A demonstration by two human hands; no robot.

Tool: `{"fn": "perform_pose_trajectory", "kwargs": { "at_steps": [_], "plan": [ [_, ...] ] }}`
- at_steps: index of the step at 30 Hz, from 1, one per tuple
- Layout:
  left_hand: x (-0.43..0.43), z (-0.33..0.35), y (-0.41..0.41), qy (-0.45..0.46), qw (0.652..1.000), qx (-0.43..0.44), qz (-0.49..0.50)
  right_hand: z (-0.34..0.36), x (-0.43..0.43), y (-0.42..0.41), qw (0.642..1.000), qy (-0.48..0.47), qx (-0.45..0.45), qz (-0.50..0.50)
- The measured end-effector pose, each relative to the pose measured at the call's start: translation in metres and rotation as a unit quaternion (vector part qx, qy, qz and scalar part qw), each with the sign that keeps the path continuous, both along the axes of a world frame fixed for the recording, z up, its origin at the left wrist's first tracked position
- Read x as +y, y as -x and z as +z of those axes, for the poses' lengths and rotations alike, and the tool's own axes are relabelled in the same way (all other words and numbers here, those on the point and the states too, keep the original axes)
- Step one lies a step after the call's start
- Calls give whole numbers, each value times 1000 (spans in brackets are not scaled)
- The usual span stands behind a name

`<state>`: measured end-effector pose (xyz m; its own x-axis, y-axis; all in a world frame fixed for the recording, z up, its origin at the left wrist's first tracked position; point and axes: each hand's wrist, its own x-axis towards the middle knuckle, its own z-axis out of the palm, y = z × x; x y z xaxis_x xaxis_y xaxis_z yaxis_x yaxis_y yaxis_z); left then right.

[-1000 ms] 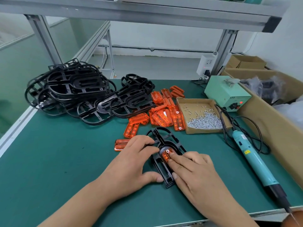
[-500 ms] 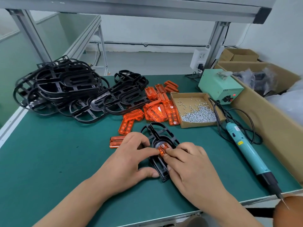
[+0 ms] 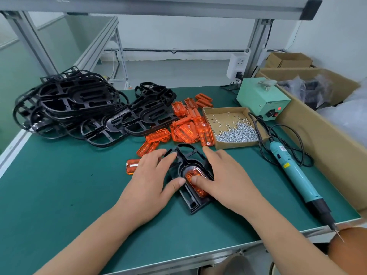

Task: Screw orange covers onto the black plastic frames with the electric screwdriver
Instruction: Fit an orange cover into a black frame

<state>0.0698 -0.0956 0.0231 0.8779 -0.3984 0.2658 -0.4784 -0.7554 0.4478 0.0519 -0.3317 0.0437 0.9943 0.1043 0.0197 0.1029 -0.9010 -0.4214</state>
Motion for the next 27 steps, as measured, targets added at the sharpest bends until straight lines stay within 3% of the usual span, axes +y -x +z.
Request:
{"fn": "perform_pose_trajectory", "kwargs": {
  "at_steps": [4, 9, 13, 15, 21, 27],
  "plan": [
    [1, -2, -2, 66, 995, 68, -9, -6, -3, -1, 985, -171, 21, -16],
    [5, -6, -7, 232, 961, 147, 18, -10, -8, -8, 958, -283, 19, -31],
    [0, -11, -12, 363, 901, 236, -4, -9, -8, -9, 932, -361, 9, -27],
    [-1, -12, -15, 392, 881, 264, -6, -11, -7, -8, 941, -339, 0, -15],
    [0, -15, -19, 393, 883, 256, 4, -13, 0, -1, 977, -204, -51, 43],
    [5, -16, -19, 345, 913, 219, 4, -14, -12, 4, 990, -65, -69, 102]
  ]
}}
